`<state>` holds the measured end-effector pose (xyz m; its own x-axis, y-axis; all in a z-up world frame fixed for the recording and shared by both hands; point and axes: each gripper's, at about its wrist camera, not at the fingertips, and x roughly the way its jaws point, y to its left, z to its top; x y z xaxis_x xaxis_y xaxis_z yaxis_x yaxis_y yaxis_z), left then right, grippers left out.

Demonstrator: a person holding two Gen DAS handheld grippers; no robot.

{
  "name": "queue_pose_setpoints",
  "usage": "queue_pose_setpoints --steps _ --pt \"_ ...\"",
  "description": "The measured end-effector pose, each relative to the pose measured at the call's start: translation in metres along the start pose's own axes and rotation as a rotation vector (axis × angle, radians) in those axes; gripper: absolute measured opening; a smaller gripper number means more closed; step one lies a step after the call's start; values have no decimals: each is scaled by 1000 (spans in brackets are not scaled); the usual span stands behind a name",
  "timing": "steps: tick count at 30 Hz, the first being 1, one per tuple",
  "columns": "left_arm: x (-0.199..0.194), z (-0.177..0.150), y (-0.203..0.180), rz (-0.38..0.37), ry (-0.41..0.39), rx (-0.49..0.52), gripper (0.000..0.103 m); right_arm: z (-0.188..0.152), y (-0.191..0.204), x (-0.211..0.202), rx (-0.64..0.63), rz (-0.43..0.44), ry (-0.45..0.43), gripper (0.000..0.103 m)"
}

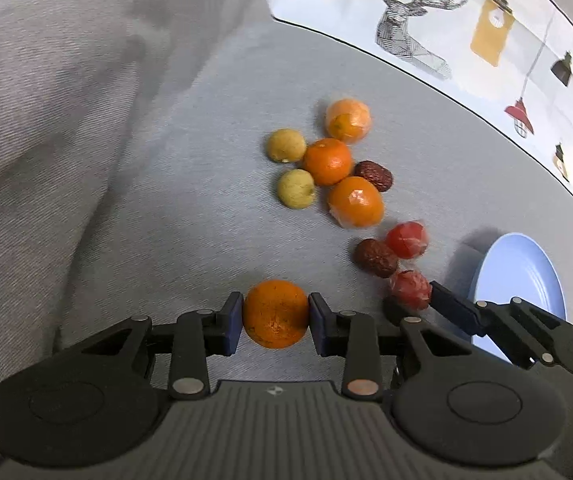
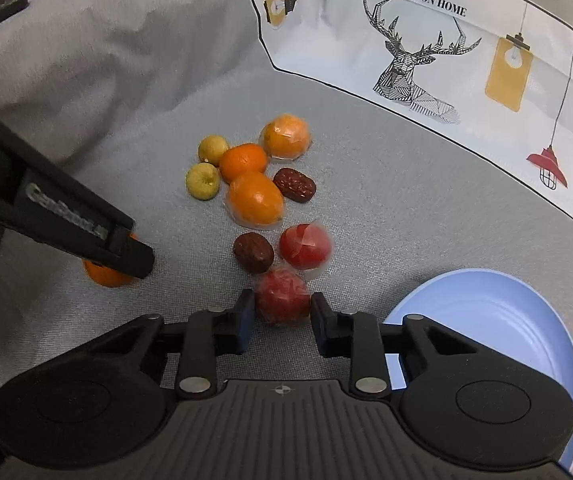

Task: Organize fruits
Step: 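Grasp a mandarin orange with the left gripper while the right gripper grasps a plastic-wrapped red fruit, then carry the orange with the left gripper while the right gripper carries the red fruit over the plate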

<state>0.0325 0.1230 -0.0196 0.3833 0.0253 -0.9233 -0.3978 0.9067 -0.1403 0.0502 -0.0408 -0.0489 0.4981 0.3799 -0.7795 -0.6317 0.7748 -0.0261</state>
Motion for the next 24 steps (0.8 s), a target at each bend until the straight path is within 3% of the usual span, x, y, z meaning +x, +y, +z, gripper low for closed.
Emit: queue_pose_setpoints --steps 6,11,24 --pt "8 3 -7 -29 -17 14 38 0 -2 -21 21 47 -34 31" --pt "18 1 -12 -13 15 31 39 -13 1 -5 1 39 47 31" --pt "18 -3 -24 10 21 81 38 -21 2 -31 34 10 -6 31"
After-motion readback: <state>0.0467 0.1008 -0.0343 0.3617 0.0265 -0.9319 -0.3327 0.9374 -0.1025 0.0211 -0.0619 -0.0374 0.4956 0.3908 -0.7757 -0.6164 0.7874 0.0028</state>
